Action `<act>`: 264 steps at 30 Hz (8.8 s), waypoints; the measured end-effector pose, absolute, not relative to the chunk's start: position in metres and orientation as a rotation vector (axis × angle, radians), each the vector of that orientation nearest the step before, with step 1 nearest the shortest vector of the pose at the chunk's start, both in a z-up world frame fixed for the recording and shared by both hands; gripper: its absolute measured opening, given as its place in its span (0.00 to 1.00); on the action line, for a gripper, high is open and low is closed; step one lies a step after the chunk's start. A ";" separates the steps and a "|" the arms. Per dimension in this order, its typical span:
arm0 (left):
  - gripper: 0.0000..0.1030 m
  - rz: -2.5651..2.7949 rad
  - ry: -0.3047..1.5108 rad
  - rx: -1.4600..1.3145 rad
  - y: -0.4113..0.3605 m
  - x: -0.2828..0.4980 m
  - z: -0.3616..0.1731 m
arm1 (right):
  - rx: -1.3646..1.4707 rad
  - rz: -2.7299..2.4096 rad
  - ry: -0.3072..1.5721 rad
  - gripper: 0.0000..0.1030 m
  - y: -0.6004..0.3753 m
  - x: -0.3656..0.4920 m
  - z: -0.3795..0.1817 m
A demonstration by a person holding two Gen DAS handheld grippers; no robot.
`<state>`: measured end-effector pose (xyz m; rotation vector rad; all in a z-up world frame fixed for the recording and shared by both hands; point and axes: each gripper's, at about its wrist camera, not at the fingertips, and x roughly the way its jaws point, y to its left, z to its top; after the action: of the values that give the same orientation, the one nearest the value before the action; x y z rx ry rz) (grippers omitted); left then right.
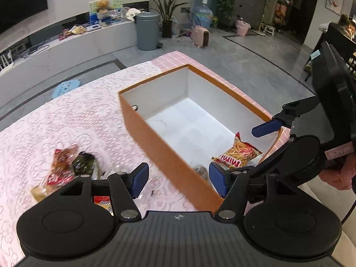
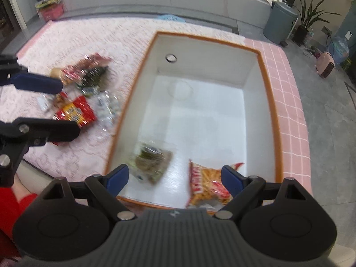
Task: Organize snacks
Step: 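Move both tools back over the snack pile, then grasp the red-and-yellow chip bag with right tool while left tool grasps wrapped dried meat, then carry both snacks into the orange box and open both tools, then move both tools back toward the remaining snack pile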
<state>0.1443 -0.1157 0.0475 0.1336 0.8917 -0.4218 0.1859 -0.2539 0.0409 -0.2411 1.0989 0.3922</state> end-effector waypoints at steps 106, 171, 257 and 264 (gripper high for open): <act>0.46 -0.209 0.849 0.009 0.069 0.166 -0.090 | -0.071 0.369 1.064 0.65 -0.057 0.180 -0.069; 0.46 -0.568 0.789 0.293 -0.187 0.211 0.009 | -0.469 0.381 0.939 0.63 -0.290 0.203 0.054; 0.67 -0.292 0.788 0.144 -0.029 0.160 0.027 | -0.359 0.557 0.852 0.92 -0.167 0.172 0.082; 0.67 -0.183 0.791 0.089 0.023 0.154 0.009 | -0.254 0.623 0.869 0.92 -0.125 0.173 0.060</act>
<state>0.1541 0.0229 0.0087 0.0895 0.7909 -0.1826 0.1734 -0.1249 0.0603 -0.2545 0.8686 0.6228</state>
